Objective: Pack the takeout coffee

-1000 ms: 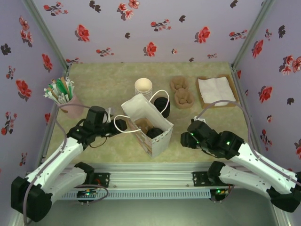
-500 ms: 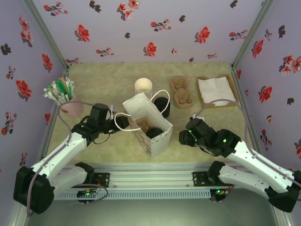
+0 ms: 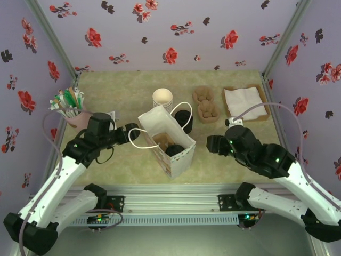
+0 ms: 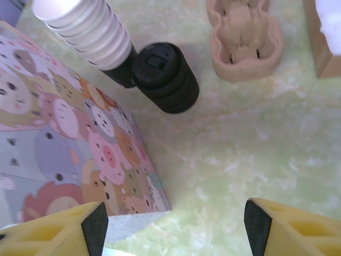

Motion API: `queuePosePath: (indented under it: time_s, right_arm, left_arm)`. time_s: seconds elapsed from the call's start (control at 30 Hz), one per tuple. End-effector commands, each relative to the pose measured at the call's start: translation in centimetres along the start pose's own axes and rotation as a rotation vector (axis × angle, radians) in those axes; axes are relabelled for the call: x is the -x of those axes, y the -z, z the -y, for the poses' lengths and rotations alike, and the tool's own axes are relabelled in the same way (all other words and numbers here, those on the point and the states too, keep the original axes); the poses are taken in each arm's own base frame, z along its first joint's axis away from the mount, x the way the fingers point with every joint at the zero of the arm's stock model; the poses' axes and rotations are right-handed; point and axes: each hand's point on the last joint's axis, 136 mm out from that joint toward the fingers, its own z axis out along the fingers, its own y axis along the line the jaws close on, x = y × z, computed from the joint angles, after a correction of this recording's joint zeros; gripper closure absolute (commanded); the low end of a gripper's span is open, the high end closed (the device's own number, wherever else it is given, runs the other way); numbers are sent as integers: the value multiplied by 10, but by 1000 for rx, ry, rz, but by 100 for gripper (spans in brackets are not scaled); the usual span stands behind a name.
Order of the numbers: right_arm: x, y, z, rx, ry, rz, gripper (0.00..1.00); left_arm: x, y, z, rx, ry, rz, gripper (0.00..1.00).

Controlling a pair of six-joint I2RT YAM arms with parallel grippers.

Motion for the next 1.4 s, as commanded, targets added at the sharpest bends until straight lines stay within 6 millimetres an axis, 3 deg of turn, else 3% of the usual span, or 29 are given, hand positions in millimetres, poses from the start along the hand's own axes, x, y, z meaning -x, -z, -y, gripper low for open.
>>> queuePosePath:
  time_s: [0.0,0.4,0.5,0.67,0.97,1.17,1.37]
  right_arm:
    - [23,9,-11,34,41,73,25]
    - [59,12,-86,296,76,95,2]
    - [65,10,-103,343,98,78,1]
    - [75,3,-129,399,144,59,1]
    - [101,-27,-174,480,215,-5,1]
    - [109,-57,-181,497,221,-61,1]
    - [115,-76,-165,490,157,-89,1]
  left_arm:
    - [11,18,-14,92,-51,35,1]
    - [78,49,-22,221,-109,110,1]
    - [95,60,-31,275,-107,148,1]
    - [108,74,-56,366,-58,162,1]
    - [124,95,-98,497,46,180,14]
    - [142,102,-122,564,100,194,25]
    - [169,83,-134,588,96,155,42]
